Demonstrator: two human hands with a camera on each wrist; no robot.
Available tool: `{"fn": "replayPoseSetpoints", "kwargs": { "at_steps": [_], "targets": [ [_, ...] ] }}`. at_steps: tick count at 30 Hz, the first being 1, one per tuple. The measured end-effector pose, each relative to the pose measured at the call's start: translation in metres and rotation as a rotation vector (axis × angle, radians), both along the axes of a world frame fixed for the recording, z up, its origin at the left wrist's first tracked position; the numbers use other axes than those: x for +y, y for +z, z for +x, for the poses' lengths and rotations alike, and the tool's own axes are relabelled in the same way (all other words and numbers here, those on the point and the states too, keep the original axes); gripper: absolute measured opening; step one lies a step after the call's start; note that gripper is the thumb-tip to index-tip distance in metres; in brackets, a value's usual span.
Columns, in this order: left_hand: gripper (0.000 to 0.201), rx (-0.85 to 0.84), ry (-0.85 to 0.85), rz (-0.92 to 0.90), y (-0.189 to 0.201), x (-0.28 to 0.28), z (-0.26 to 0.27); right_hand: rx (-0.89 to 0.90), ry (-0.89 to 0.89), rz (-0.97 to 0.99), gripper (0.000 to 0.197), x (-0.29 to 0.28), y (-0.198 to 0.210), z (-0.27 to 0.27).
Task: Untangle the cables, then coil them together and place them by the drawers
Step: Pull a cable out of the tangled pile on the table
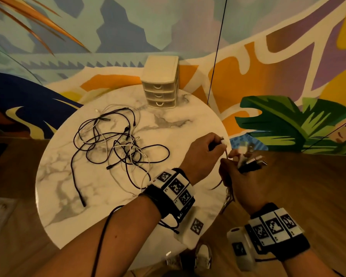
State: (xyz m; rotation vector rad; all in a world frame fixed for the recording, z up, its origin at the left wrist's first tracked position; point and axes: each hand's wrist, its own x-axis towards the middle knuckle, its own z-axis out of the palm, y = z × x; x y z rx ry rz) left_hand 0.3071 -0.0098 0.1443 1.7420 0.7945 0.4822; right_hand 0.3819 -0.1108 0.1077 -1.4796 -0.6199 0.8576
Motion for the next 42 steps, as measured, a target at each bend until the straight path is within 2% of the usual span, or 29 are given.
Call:
{"fn": "replayPoseSetpoints", "kwargs": {
  "at_steps": [3, 5, 7, 9, 11, 13, 15, 16, 18, 21, 24, 26, 28, 31, 33, 35, 37, 38, 40, 42],
  "targets": [
    [0.008, 0.001, -0.120, 0.099, 0.005, -0.006, 0.003, -0.026, 0.111, -0.062, 0.034, 0.003, -0.006, -0.002],
    [0.003, -0.006, -0.158, 0.189, 0.006, -0.012, 0.004, -0.052, 0.072, -0.055, 0.033, 0.006, -0.008, -0.005],
    [0.005, -0.059, -0.061, 0.211, 0.002, -0.012, 0.001, -0.021, 0.014, -0.031, 0.039, 0.008, -0.012, -0.006],
    [0.015, -0.082, 0.029, 0.210, -0.013, -0.008, -0.012, 0.028, -0.038, -0.036, 0.051, 0.011, -0.016, -0.003],
    [0.033, 0.066, -0.100, 0.264, -0.041, -0.004, -0.035, 0.059, -0.096, -0.044, 0.060, 0.012, -0.015, 0.000],
    [0.049, 0.407, -0.358, 0.349, -0.080, 0.001, -0.069, 0.160, -0.137, 0.013, 0.057, 0.014, -0.012, 0.004],
    [0.044, 0.707, -0.554, 0.483, -0.115, 0.007, -0.106, 0.317, -0.145, 0.046, 0.052, 0.013, -0.009, 0.011],
    [0.035, 0.778, -0.605, 0.526, -0.131, 0.010, -0.125, 0.380, -0.138, 0.049, 0.051, 0.012, -0.008, 0.015],
    [0.030, 0.847, -0.587, 0.537, -0.152, 0.020, -0.164, 0.427, -0.140, 0.049, 0.051, 0.010, -0.007, 0.025],
    [0.046, 0.844, -0.433, 0.586, -0.172, 0.035, -0.217, 0.436, -0.166, 0.098, 0.052, 0.008, -0.009, 0.041],
    [0.044, 0.728, -0.304, 0.686, -0.166, 0.040, -0.223, 0.442, -0.171, 0.130, 0.053, 0.010, -0.013, 0.047],
    [0.055, 0.634, -0.261, 0.648, -0.155, 0.039, -0.197, 0.443, -0.166, 0.122, 0.053, 0.014, -0.018, 0.045],
    [0.068, 0.593, -0.312, 0.558, -0.153, 0.038, -0.166, 0.451, -0.165, 0.114, 0.052, 0.018, -0.019, 0.042],
    [0.063, 0.776, -0.563, 0.471, -0.157, 0.030, -0.134, 0.454, -0.175, 0.107, 0.052, 0.019, -0.020, 0.040],
    [0.045, 0.958, -0.649, 0.572, -0.159, 0.023, -0.129, 0.446, -0.192, 0.087, 0.053, 0.017, -0.018, 0.041],
    [0.034, 1.068, -0.632, 0.706, -0.155, 0.020, -0.131, 0.431, -0.202, 0.068, 0.054, 0.014, -0.014, 0.041],
    [0.035, 1.076, -0.529, 0.797, -0.139, 0.021, -0.127, 0.372, -0.181, -0.004, 0.055, 0.012, -0.014, 0.036],
    [0.036, 1.048, -0.459, 0.832, -0.126, 0.022, -0.120, 0.305, -0.131, -0.079, 0.057, 0.012, -0.015, 0.030],
    [0.034, 0.971, -0.369, 0.936, -0.092, 0.021, -0.096, 0.086, 0.085, -0.293, 0.060, 0.016, -0.020, 0.009],
    [0.025, 0.893, -0.364, 1.002, -0.060, 0.011, -0.067, -0.050, 0.273, -0.412, 0.061, 0.022, -0.026, -0.016]
  ]
}}
